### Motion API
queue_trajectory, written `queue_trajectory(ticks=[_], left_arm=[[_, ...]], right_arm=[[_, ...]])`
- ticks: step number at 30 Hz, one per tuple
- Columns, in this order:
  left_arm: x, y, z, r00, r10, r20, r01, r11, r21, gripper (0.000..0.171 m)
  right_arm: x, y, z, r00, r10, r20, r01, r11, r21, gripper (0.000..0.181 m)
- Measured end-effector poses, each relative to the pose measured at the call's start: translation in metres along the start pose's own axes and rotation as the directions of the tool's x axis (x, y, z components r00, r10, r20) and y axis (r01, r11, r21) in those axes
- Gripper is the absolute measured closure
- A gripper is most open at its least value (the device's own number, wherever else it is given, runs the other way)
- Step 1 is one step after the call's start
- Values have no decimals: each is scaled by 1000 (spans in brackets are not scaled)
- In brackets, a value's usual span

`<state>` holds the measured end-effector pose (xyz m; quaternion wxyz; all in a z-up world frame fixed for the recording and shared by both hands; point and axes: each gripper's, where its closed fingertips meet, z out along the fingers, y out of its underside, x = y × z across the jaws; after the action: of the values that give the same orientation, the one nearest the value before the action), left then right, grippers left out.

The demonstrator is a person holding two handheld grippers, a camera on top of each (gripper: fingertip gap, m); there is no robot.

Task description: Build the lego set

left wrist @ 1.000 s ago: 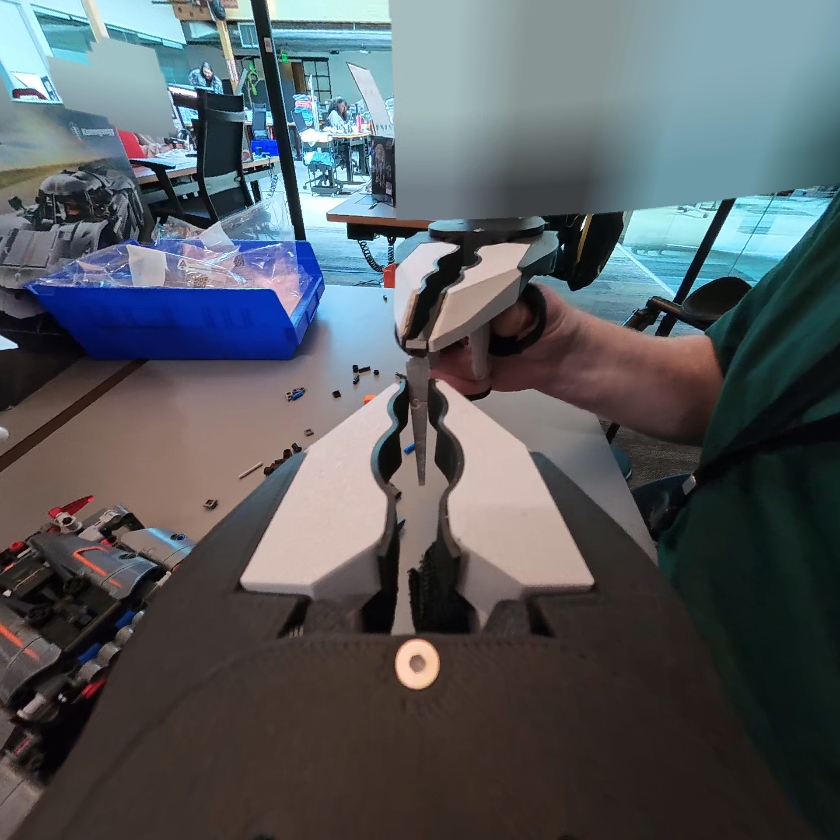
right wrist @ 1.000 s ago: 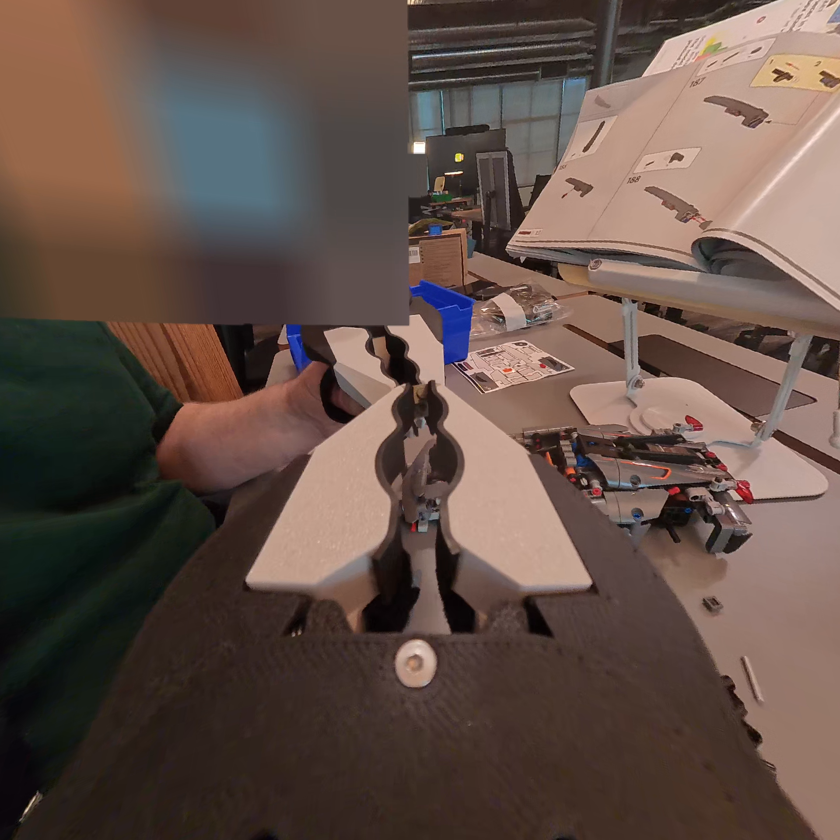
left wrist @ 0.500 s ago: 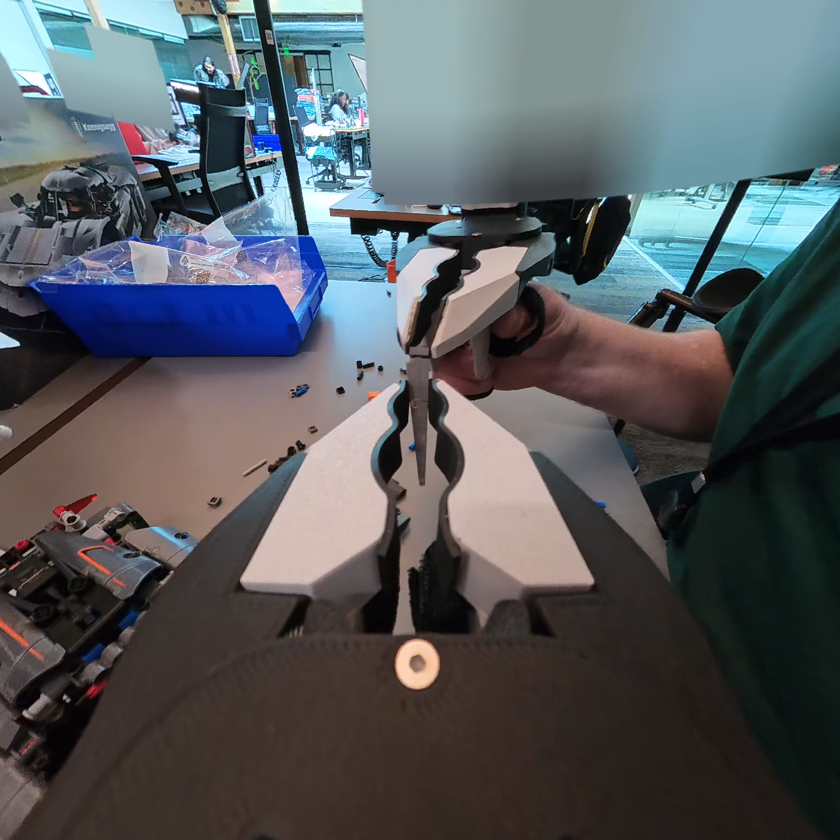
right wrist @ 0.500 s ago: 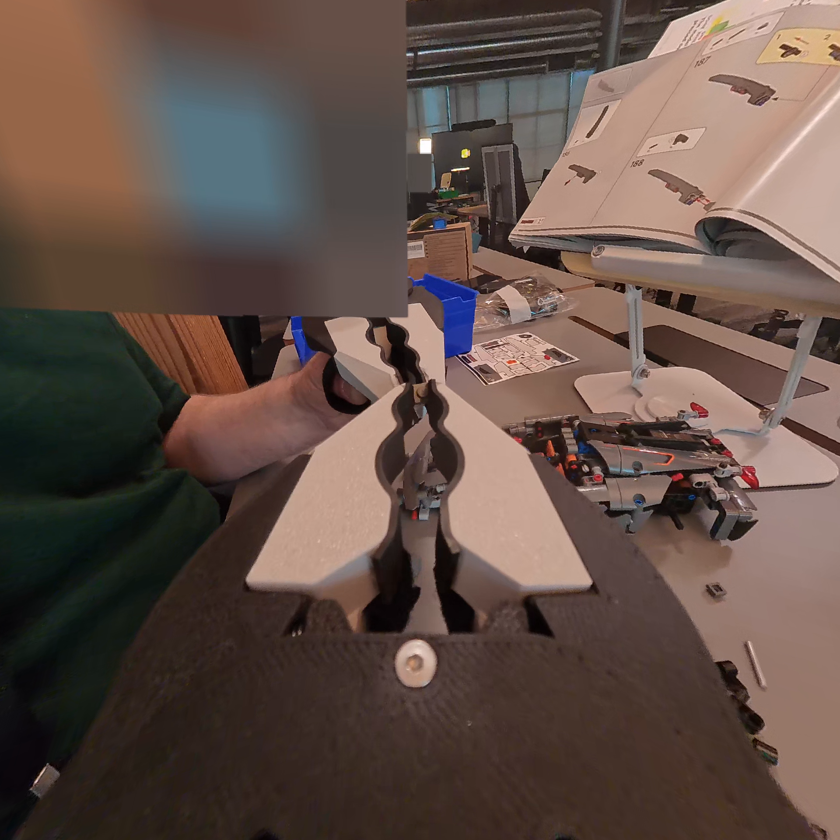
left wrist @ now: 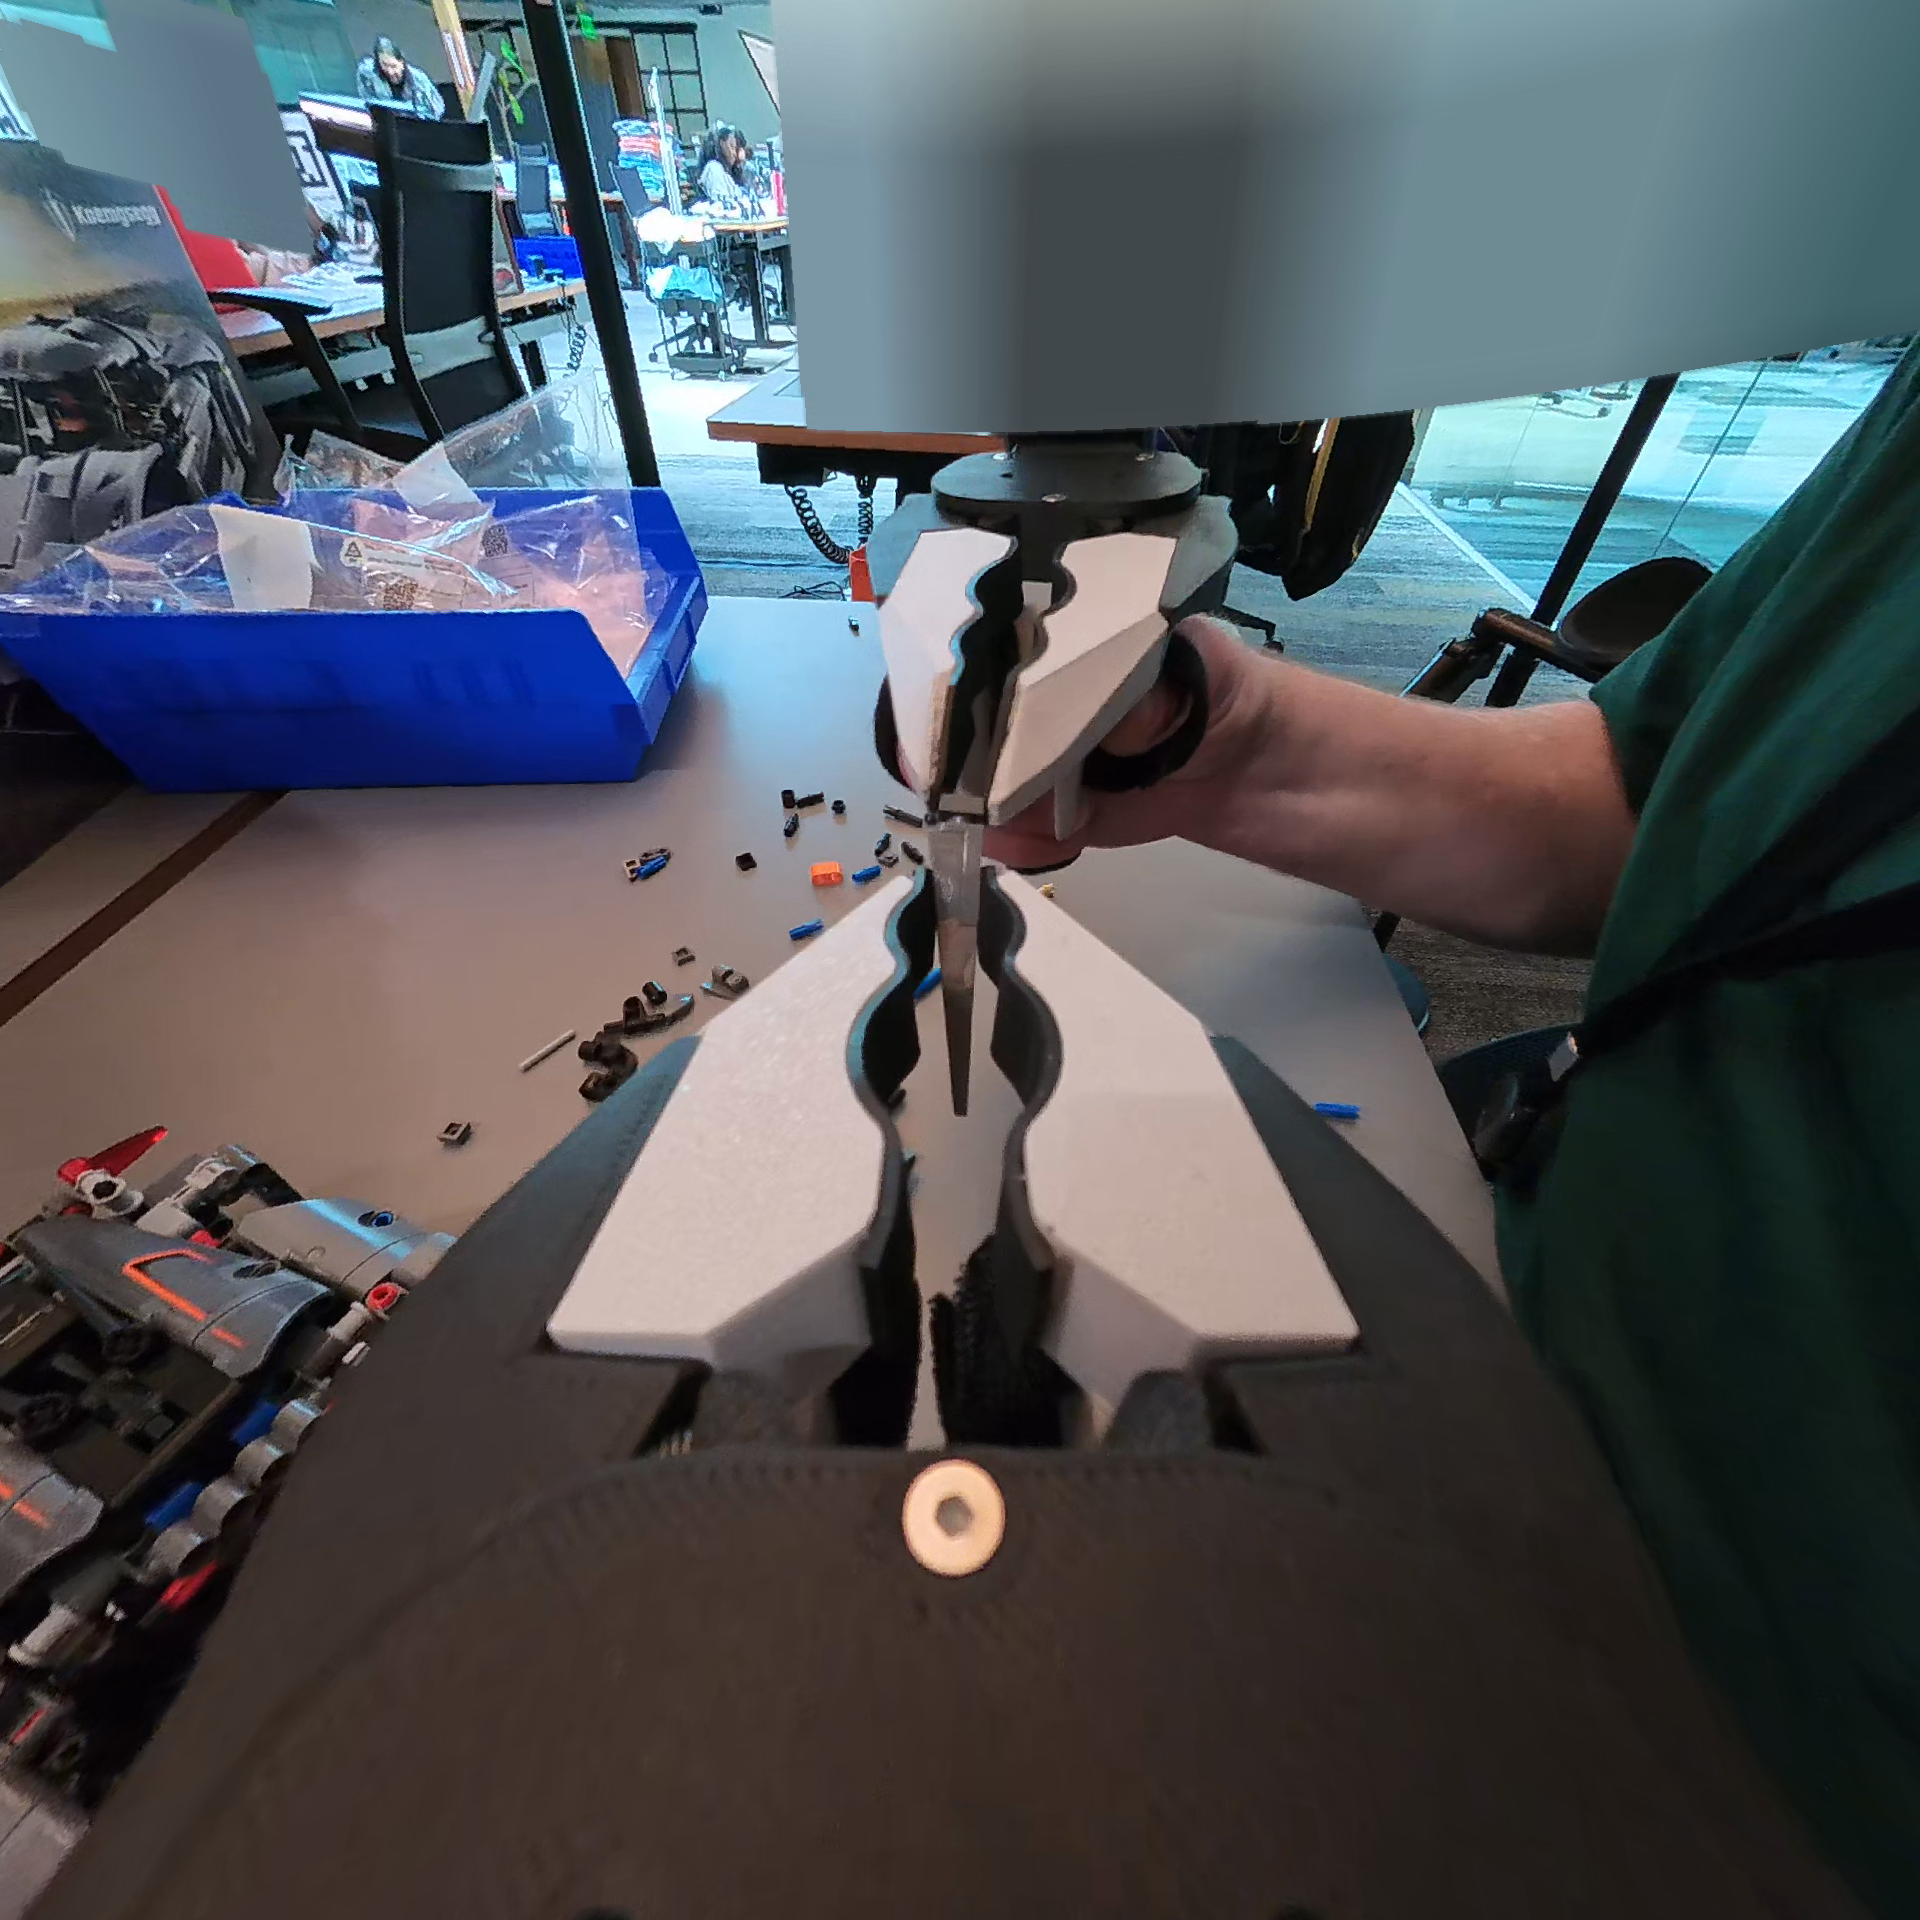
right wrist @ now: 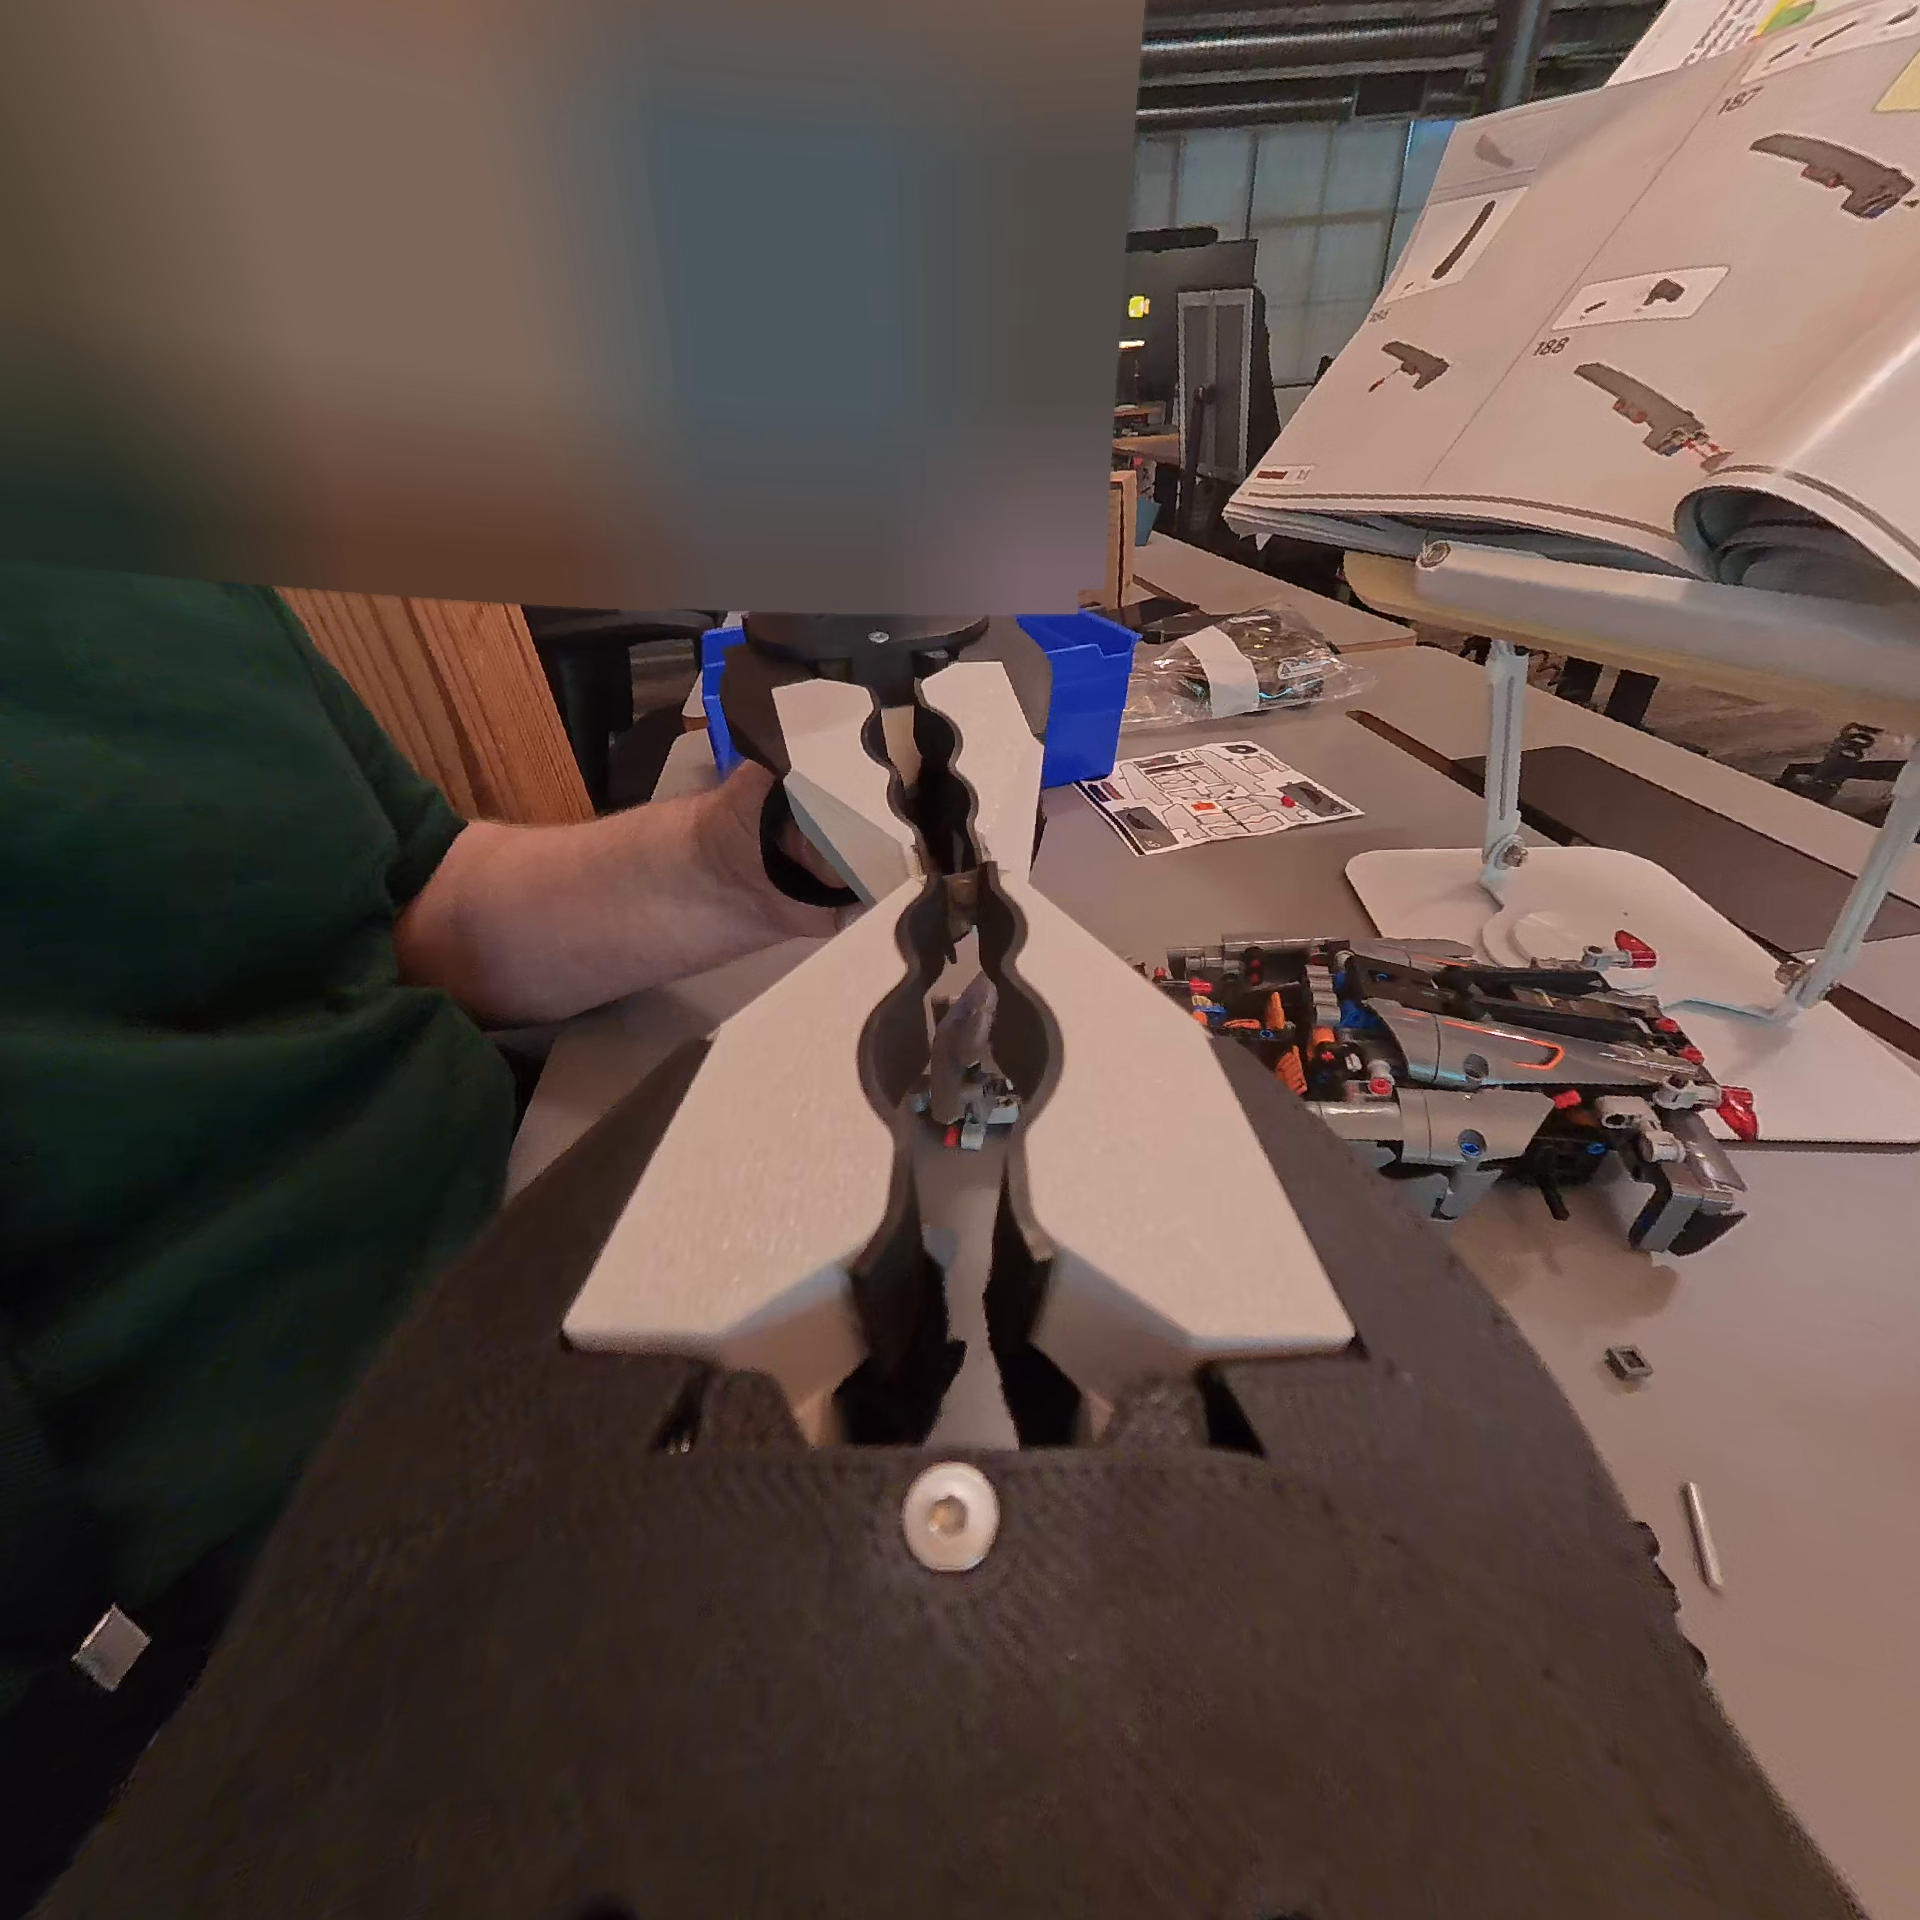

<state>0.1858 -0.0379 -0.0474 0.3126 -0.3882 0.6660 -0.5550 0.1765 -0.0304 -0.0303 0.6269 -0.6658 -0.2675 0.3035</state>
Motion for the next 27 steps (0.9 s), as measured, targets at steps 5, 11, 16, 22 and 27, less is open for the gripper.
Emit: queue_trajectory(ticks=[5,11,16,22,27], left_arm=[[-2,6,2,997,63,34,-60,995,-82,166],[-6,17,6,983,165,82,-146,969,-202,166],[-9,22,6,973,202,110,-170,954,-246,166],[-5,33,6,968,239,82,-204,930,-305,166],[3,32,6,975,219,36,-198,929,-312,166]], right_arm=[[1,5,-1,999,-32,-16,31,997,-66,177],[5,17,-3,997,-61,-38,53,983,-177,178],[7,23,-2,998,-52,-38,43,976,-211,177],[3,35,-1,999,-52,6,52,964,-262,177],[-5,34,-3,992,-118,52,128,953,-275,177]])
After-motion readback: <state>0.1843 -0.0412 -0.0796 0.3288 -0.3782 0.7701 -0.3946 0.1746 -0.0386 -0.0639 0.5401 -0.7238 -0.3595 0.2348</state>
